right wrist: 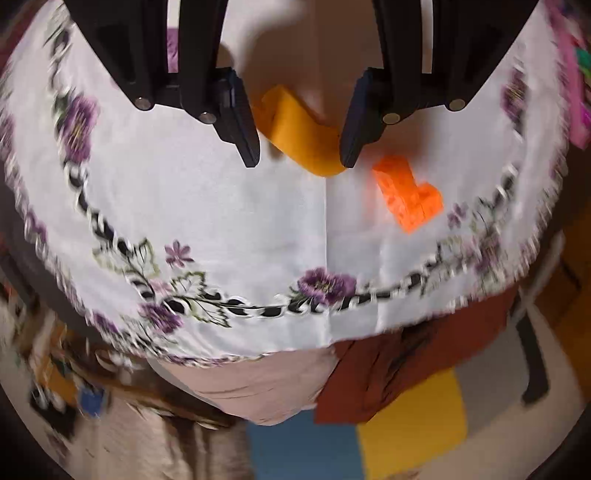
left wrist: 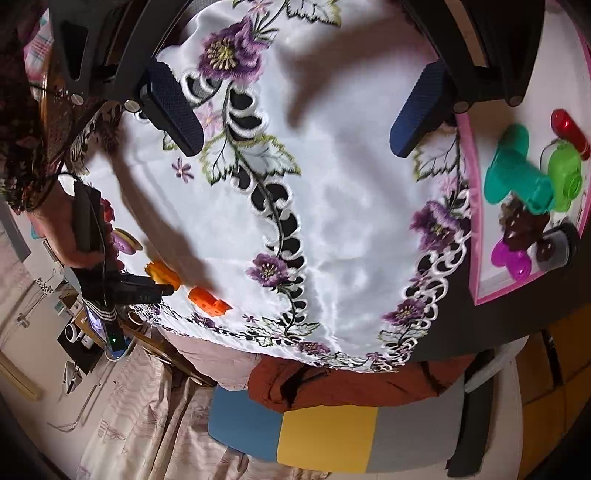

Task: Organize rigid objects
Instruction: 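Grasp the orange curved piece with the right gripper while the left gripper grasps the orange cube blocks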

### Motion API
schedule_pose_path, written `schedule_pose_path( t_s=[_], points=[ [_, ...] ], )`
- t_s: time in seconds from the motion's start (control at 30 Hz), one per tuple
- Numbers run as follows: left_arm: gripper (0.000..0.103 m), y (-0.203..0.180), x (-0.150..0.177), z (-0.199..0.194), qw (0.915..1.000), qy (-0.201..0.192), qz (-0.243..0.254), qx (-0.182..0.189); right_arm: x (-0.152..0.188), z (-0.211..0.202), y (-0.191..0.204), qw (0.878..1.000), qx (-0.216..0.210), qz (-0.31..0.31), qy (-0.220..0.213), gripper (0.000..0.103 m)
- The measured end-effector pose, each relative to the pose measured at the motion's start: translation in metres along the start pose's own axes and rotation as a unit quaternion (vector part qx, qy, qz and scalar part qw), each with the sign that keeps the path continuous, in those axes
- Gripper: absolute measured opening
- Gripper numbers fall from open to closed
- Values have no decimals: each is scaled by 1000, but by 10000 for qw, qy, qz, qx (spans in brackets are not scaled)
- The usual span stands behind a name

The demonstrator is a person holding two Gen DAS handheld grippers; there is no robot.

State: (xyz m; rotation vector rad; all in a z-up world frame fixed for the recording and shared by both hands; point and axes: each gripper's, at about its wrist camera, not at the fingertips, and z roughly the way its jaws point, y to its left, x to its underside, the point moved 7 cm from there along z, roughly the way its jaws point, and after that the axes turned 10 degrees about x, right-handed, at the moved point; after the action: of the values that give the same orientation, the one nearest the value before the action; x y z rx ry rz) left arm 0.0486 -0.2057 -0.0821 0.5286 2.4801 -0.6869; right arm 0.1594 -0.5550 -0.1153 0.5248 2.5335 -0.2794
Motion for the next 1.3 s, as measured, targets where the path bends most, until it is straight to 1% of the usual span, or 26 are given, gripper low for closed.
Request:
schedule_pose_path(
  t_s=[0.07,0.1,0.2,0.23,0.27,0.3,0.37,0.43,0.53,0.63,0.77,0.87,0.93,1.03,1.1,1.13,1.17,1.2,1.23,1.3],
  points=[
    [102,-4,-7,3,10000,-11,32,14,-1,2,1,10000,45,-42,-33,46],
    [102,-8,-12,7,10000,-13,65,28,0,6,1,10000,53,-24,66,46],
    [102,-17,-27,19,9999,3,69,73,10,13,1,9987,-212,104,443,46],
    [102,-19,-31,23,9999,-2,63,91,10,12,0,9987,-240,167,429,44],
    [102,-22,-35,27,9999,4,62,103,9,10,-1,9989,-254,179,360,37],
    [102,-26,-41,34,9999,32,72,89,8,8,-1,9991,-248,157,305,34],
    [102,-33,-49,43,9999,57,90,110,10,9,-1,9988,-243,178,392,28],
    [102,-42,-60,55,9998,69,168,94,14,11,0,9977,-312,263,535,26],
    [102,-50,-71,73,9997,110,209,46,12,7,-3,9971,-399,402,504,26],
    [102,-58,-85,91,9997,138,195,44,8,-1,-9,9951,-591,685,403,26],
    [103,-72,-112,121,9992,144,325,-163,6,-4,-22,9931,-506,993,359,26],
    [103,-86,-137,147,9979,139,530,-341,9,-1,-36,9885,-493,1347,475,26],
    [103,-95,-153,168,9971,171,659,-342,11,2,-43,9862,-477,1490,544,26],
    [103,-102,-174,197,9970,236,635,-377,12,4,-50,9816,-554,1724,608,26],
    [103,-101,-185,214,9973,287,497,-455,12,3,-52,9801,-591,1802,593,26],
    [103,-102,-189,220,9977,273,466,-404,12,3,-52,9799,-580,1817,582,26],
    [103,-103,-193,228,9974,280,497,-430,12,3,-53,9798,-563,1832,574,26],
    [103,-102,-195,234,9967,317,530,-535,12,3,-54,9795,-550,1853,573,26],
    [102,-102,-195,240,9955,352,594,-645,12,3,-55,9792,-551,1864,581,26],
    [100,-106,-195,252,9931,413,868,-676,14,5,-56,9772,-609,1928,642,26]
  ],
)
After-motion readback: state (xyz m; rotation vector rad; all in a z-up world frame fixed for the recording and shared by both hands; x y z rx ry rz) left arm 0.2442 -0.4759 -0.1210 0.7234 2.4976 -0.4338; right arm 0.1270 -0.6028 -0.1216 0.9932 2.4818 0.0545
